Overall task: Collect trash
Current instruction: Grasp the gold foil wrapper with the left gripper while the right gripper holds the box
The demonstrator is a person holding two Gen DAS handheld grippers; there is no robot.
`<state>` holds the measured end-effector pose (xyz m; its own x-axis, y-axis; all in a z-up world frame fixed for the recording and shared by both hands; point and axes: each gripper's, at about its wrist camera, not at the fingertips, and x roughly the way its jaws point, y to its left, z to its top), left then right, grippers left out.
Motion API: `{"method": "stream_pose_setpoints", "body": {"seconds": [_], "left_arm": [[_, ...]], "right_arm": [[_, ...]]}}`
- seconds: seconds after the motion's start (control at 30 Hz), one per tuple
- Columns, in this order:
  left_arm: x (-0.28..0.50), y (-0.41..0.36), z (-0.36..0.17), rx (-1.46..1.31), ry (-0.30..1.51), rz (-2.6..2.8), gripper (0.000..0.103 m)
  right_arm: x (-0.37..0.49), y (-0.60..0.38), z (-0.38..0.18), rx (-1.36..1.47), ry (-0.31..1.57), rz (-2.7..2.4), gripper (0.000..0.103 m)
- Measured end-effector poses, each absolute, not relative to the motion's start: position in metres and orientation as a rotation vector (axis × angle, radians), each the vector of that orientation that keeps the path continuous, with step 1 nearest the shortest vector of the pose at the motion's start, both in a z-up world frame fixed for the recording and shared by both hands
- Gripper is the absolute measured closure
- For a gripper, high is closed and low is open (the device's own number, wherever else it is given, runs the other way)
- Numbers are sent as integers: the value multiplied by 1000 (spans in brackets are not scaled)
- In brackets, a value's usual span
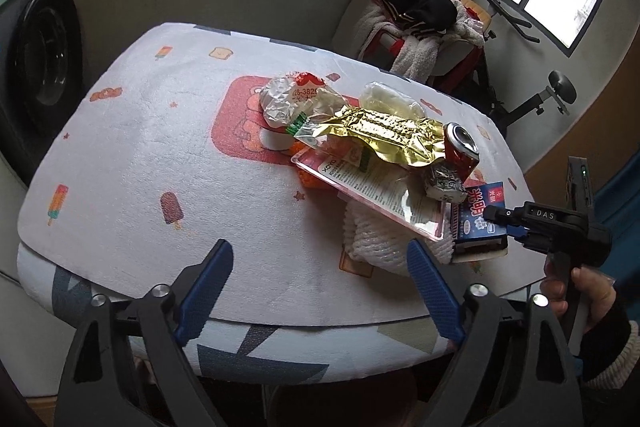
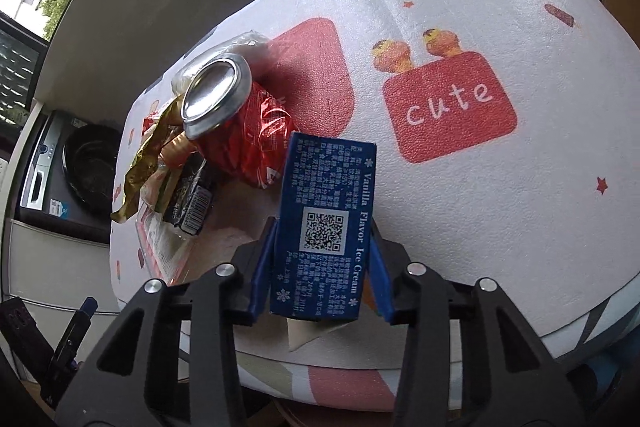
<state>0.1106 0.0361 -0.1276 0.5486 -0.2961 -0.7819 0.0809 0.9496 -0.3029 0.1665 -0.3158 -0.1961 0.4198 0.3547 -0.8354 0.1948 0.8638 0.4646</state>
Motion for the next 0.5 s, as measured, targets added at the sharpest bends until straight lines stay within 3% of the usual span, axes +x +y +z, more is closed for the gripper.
{"method": "stream_pose_setpoints", "body": {"seconds": [0.07, 0.1, 0.5], "left_arm": [[121, 36, -131, -278, 1003, -237, 45], [127, 37, -131, -294, 1010, -237, 46], [218, 32, -162, -802, 1115, -271, 47]], "right_arm": [[159, -316, -186, 517, 1112, 112, 61], [155, -316, -181, 504, 1093, 115, 61], [130, -340, -159, 414, 999, 61, 61]]}}
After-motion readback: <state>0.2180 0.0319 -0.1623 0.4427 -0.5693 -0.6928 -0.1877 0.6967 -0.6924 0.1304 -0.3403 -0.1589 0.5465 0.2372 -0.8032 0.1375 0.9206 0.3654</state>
